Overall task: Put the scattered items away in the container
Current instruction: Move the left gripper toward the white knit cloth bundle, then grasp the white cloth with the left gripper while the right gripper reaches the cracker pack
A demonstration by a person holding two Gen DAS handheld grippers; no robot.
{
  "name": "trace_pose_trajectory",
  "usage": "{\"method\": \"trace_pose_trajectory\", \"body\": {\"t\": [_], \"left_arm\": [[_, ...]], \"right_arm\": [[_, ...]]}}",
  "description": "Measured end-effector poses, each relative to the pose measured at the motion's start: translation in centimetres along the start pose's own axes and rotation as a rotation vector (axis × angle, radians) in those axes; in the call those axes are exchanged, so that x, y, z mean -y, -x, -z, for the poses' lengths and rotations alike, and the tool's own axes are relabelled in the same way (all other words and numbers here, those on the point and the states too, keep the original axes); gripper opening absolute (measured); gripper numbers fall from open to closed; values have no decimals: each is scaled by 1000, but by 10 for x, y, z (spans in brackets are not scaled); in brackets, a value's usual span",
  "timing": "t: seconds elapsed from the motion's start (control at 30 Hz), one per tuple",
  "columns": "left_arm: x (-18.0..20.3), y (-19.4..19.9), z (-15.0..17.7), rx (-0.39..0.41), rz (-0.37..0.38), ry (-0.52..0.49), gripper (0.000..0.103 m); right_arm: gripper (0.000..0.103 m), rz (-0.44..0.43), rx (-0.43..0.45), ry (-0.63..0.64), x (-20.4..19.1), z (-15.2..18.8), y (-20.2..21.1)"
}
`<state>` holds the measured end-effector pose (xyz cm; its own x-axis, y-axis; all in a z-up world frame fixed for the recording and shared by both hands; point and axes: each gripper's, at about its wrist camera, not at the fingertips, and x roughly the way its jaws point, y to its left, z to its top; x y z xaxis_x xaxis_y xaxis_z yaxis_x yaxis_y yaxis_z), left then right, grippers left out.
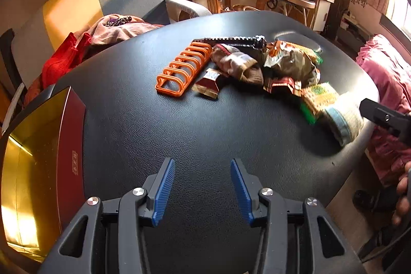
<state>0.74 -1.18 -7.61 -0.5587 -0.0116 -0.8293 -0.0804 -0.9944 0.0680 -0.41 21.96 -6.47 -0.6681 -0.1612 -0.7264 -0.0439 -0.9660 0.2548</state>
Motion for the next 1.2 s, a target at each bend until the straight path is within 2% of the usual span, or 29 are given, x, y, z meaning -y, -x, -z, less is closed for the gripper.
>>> {"method": "trace_pose_trajectory", "body": {"t": [0.23, 0.4, 0.53, 0.73, 0.8, 0.9, 1.0, 1.1, 1.2], "left_arm": [[-2, -13, 10, -53, 12, -16, 46], [-8, -16, 14, -66, 18, -4, 46], [-16, -13, 15, -58, 19, 13, 46], [-34, -2, 17, -28, 28, 56, 46], [-42, 2, 19, -22, 60, 82, 46], [-52, 6, 23, -20, 158, 137, 47], [-51, 9, 23, -22, 198, 148, 48], [-37, 13, 18, -7, 221, 113, 48], [-14, 13, 6, 1, 248, 64, 48]], "right_arm": [[103, -113, -33, -21, 12, -6, -16], [103, -75, -62, -25, 12, -18, -42], [103, -114, -121, -56, 8, -14, -60], [103, -260, -191, -48, -30, 10, -68], [103, -343, -218, -51, -44, 16, -70], [103, -480, -253, -73, -61, 20, -69], [103, -543, -256, -96, -63, 20, -60], [103, -521, -226, -108, -46, 14, -48], [103, -452, -201, -126, -21, 11, -40]]}}
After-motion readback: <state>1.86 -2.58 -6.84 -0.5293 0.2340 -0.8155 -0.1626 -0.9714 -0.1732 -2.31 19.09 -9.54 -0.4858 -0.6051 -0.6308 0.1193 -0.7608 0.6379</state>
